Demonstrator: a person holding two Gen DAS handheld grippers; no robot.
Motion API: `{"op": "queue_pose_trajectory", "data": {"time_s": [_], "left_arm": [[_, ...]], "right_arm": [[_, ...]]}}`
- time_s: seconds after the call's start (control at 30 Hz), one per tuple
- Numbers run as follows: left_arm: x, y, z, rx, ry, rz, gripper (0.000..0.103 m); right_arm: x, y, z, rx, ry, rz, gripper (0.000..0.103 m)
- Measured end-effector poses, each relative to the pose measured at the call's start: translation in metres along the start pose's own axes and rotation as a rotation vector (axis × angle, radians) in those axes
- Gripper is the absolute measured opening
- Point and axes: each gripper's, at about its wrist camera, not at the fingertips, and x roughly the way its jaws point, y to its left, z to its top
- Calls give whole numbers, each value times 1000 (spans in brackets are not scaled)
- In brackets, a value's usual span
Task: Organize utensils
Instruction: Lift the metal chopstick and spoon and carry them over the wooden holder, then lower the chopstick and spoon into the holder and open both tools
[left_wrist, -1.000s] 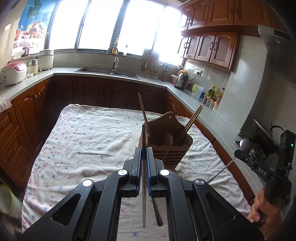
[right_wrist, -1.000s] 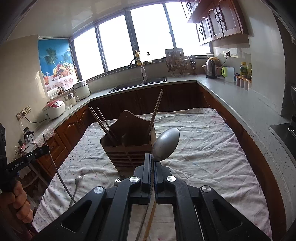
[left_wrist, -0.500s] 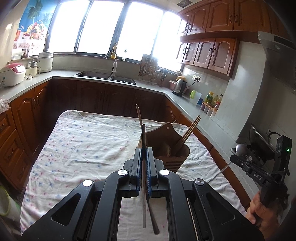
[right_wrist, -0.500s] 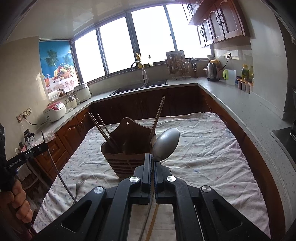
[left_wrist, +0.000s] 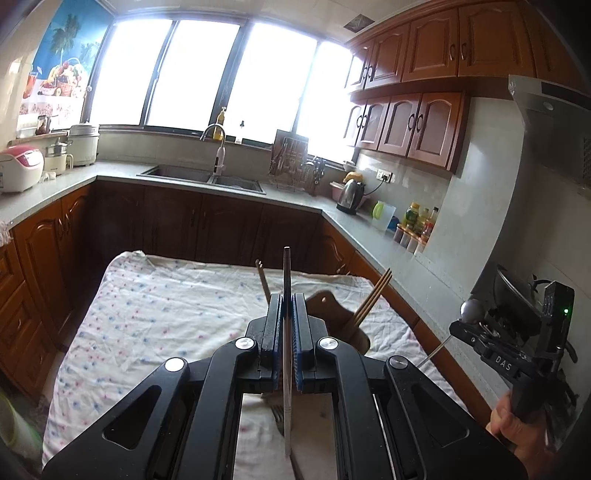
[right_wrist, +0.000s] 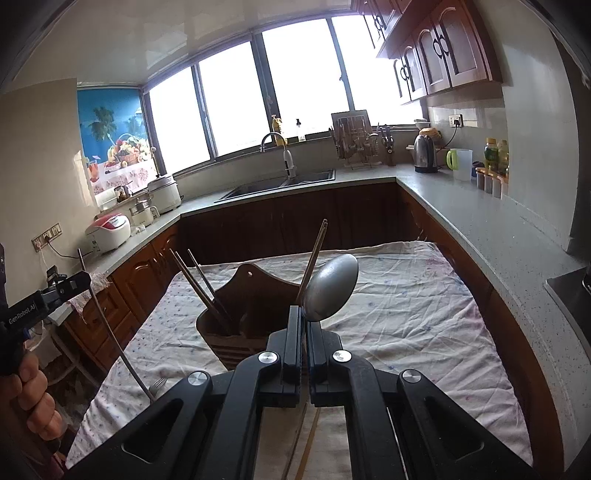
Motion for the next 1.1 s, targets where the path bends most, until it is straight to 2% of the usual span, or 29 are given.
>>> {"op": "queue_pose_trajectory", "data": {"time_s": [0.53,1.1], "left_arm": [[29,-19,47,10,-119,-7,4],[84,-10,43,-42,-180,18,4]], "right_arm": [[15,-1,43,-10,-69,11,2],[50,0,58,-18,-68,28,2]]}}
